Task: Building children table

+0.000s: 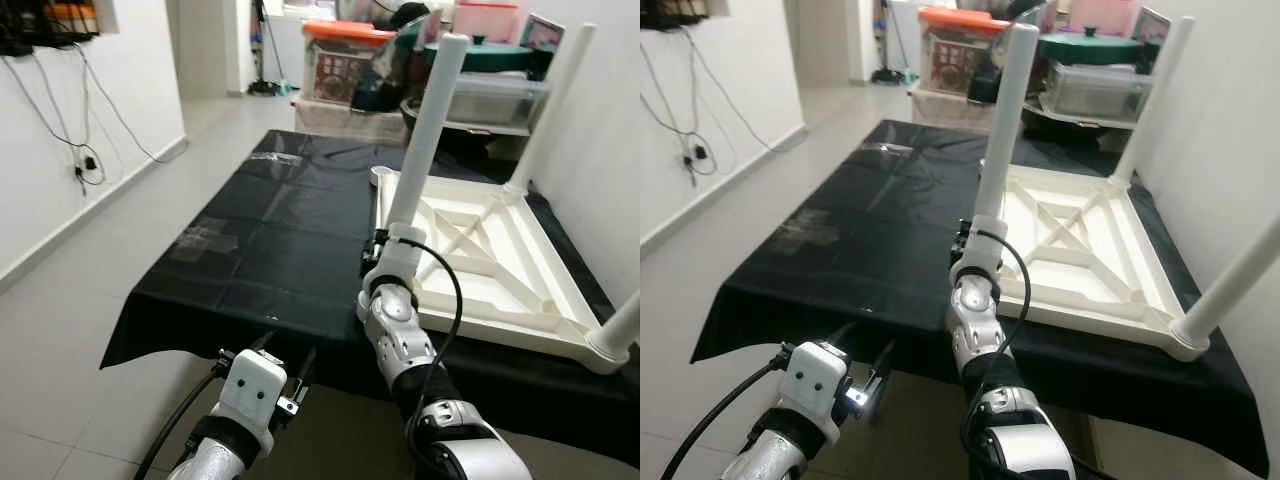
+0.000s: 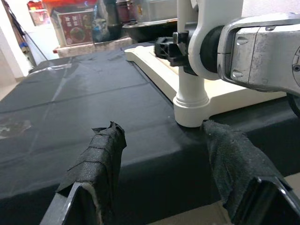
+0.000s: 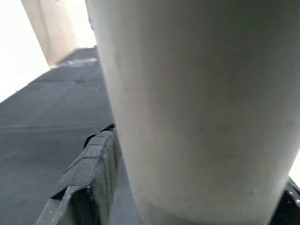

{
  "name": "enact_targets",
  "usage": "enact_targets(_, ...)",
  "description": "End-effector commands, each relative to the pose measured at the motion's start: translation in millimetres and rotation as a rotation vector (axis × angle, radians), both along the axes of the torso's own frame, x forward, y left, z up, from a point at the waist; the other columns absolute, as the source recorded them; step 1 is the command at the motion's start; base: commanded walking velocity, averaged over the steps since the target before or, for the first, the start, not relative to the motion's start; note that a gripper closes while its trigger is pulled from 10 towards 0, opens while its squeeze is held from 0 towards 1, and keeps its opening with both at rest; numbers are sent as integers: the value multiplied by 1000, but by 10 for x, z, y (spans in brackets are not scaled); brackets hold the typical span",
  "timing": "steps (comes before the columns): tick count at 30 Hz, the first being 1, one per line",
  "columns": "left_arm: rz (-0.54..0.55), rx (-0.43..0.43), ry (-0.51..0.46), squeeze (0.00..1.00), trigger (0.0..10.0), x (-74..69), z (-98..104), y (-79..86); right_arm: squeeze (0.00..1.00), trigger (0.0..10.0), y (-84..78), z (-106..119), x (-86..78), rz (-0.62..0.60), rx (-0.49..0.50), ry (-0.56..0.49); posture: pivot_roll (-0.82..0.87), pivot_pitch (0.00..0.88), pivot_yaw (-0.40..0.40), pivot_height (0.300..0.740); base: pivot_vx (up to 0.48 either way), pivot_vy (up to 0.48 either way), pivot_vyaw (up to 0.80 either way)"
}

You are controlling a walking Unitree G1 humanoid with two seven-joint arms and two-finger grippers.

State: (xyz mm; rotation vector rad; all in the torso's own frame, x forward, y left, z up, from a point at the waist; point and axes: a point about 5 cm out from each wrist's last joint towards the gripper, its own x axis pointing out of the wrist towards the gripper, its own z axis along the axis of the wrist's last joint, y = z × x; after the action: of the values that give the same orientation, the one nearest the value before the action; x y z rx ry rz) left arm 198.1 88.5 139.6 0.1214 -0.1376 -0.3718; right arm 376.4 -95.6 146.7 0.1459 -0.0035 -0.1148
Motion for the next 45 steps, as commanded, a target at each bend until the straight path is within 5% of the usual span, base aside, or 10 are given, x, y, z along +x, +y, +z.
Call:
enact_targets(1, 0, 5, 11, 0, 10000, 4, -25, -5, 0, 10000, 90, 27, -13, 92, 3, -44, 133, 0, -86, 740, 0, 0, 0)
enact_targets(5, -1, 4, 11, 0, 10000, 4, -23, -6, 0, 10000, 51, 96, -1, 217, -28, -105, 134, 0, -88, 740, 0, 0, 0)
enact_targets(9, 1, 4, 12, 0, 10000, 11, -24, -3, 0, 10000, 69, 23, -75, 905, 24, -3, 134, 0, -89, 740, 0, 0, 0)
enact_targets(14, 4, 6, 11, 0, 10000, 13, -21, 0, 0, 10000, 99, -26, -243, 1242, 26, 53, 142, 0, -91, 740, 0, 0, 0)
enact_targets(22, 6, 10, 8, 0, 10000, 3, -12, 11, 0, 10000, 338, 19, -217, 1349, -78, 54, 153, 0, -94, 740, 0, 0, 0)
enact_targets(23, 8, 9, 8, 0, 10000, 0, -12, 12, 0, 10000, 382, 43, -192, 1332, -93, 45, 153, 0, -96, 740, 0, 0, 0)
enact_targets(24, 9, 9, 8, 0, 10000, -1, -11, 14, 0, 0, 403, 77, -142, 1267, -108, 33, 152, 0, -96, 740, 0, 0, 0)
enact_targets(31, 11, 6, 9, 0, 10000, 1, -13, 11, 0, 0, 271, 129, 69, 816, -151, 17, 147, 0, -97, 740, 0, 0, 0)
enact_targets(36, 5, 4, 12, 0, 10000, 8, -26, 4, 0, 0, -295, 21, 118, 54, -105, 100, 133, 0, -92, 740, 0, 0, 0)
enact_targets(45, 3, 7, 10, 0, 10000, 12, -32, 4, 0, 0, -392, -134, -76, -299, 29, 143, 135, 0, -91, 740, 0, 0, 0)
